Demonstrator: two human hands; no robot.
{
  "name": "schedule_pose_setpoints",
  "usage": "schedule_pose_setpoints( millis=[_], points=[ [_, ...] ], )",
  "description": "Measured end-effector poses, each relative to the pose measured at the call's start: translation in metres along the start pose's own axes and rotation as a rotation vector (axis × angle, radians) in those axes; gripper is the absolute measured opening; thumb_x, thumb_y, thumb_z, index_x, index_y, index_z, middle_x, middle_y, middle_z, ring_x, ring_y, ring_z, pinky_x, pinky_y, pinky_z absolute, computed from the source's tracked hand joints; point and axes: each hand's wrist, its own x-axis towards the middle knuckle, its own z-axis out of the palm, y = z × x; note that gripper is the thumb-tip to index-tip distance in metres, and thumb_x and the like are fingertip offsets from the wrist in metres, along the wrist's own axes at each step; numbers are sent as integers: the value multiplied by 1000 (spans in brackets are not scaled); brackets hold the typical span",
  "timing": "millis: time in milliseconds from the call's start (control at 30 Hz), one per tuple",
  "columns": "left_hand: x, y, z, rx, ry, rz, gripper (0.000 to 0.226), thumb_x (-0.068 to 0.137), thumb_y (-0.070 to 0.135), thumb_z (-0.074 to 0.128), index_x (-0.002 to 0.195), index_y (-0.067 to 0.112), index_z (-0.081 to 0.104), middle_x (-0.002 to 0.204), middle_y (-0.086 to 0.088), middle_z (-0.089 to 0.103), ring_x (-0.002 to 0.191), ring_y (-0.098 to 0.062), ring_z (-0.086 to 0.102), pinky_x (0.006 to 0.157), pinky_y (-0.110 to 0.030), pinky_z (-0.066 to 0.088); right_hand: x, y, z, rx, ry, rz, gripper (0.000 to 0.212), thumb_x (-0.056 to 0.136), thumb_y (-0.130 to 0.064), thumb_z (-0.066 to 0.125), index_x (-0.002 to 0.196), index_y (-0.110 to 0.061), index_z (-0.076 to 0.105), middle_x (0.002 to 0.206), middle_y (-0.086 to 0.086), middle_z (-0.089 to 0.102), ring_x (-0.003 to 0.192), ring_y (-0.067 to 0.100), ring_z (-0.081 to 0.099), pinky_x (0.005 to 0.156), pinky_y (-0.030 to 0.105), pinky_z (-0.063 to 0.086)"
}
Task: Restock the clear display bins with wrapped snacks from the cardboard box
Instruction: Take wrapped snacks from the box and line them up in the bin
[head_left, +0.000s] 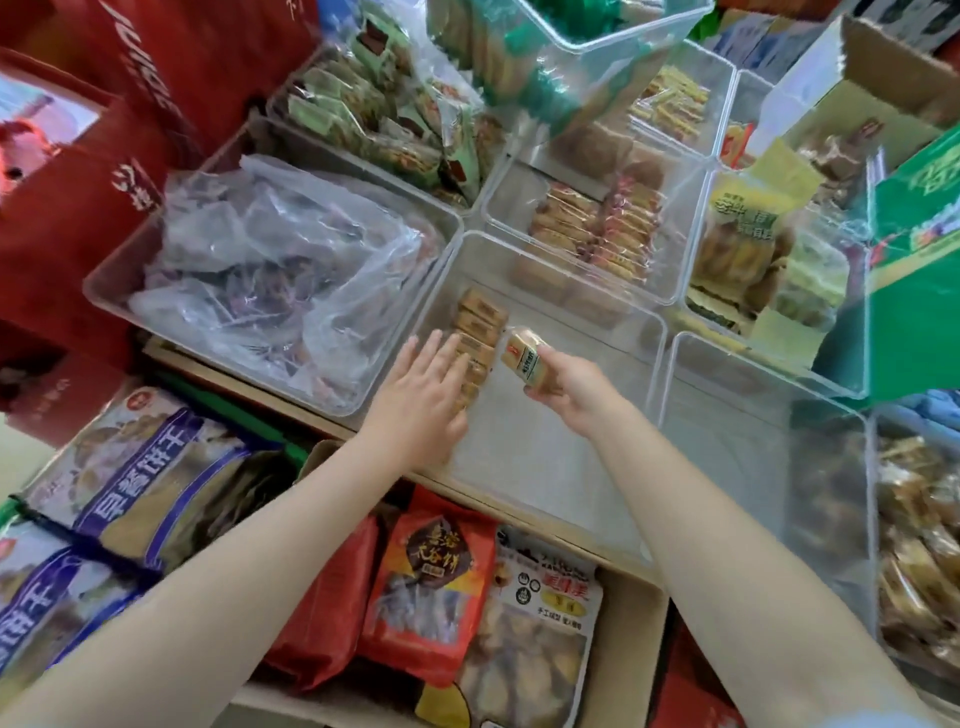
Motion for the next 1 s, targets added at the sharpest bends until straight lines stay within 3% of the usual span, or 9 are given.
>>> schedule_pose_setpoints(
  millis=[67, 167, 267, 367, 533, 667, 767, 933, 1000],
  points=[
    [25, 2, -5, 47, -38, 41, 70, 105, 42, 31, 161, 13, 1, 168, -9, -10, 155, -25, -13, 125, -41, -10, 8, -7, 2, 65, 15, -13, 36, 93, -17, 70, 122, 0, 58, 127, 24, 61, 111, 31, 63, 82, 35, 58],
    [96, 3, -4, 35, -149, 56, 72, 103, 36, 37, 161, 10, 3, 169, -13, -5, 155, -27, -9, 126, -42, -3, 43, -29, -2, 92, 13, 39, 43, 93, -23, 70, 129, -4, 56, 121, 18, 61, 94, 31, 65, 70, 35, 60],
    [117, -4, -9, 45, -157, 86, 74, 100, 36, 44, 160, 8, 10, 168, -16, 7, 156, -30, 1, 126, -46, 3, 46, -29, -6, 117, -18, 43, 48, 95, -26, 67, 136, -8, 51, 118, 14, 59, 84, 31, 68, 63, 33, 58],
    [134, -4, -8, 63, -169, 125, 74, 97, 39, 48, 158, 9, 19, 165, -16, 20, 154, -32, 13, 126, -48, 8, 55, -26, -16, 198, -39, 49, 41, 97, -21, 65, 133, -5, 53, 110, 17, 61, 87, 33, 67, 70, 33, 58],
    [153, -4, -3, 35, -170, 108, 76, 89, 47, 57, 153, 12, 33, 156, -15, 36, 144, -32, 33, 124, -47, 14, 70, -24, -24, 292, -39, 65, 13, 95, -15, 66, 103, -5, 61, 121, 24, 56, 99, 37, 63, 83, 36, 58],
    [157, -5, 1, 21, -165, 66, 70, 86, 53, 57, 141, 12, 46, 141, -15, 45, 131, -33, 41, 119, -47, 26, 82, -22, -22, 268, -12, 85, 37, 92, -21, 72, 122, -6, 58, 111, 14, 57, 93, 33, 66, 70, 37, 59],
    [156, -5, 1, -2, -190, 50, 68, 84, 54, 61, 139, 15, 47, 142, -17, 42, 133, -35, 39, 114, -47, 31, 92, -19, -10, 224, 27, 82, 55, 90, -27, 74, 136, -7, 52, 108, 9, 60, 88, 24, 65, 64, 31, 54],
    [153, -5, -3, 17, -151, 70, 64, 88, 50, 59, 134, 9, 44, 130, -15, 56, 119, -33, 52, 106, -42, 37, 113, -13, 19, 272, 103, 78, 52, 88, -20, 77, 130, 2, 55, 87, 9, 58, 74, 20, 60, 65, 27, 58],
    [151, -7, -3, 27, -148, 89, 61, 88, 48, 58, 133, 8, 44, 129, -14, 57, 118, -32, 53, 106, -41, 39, 119, -13, 29, 244, 125, 64, 53, 85, -21, 80, 127, 2, 57, 92, 11, 64, 71, 18, 62, 64, 26, 58]
  ],
)
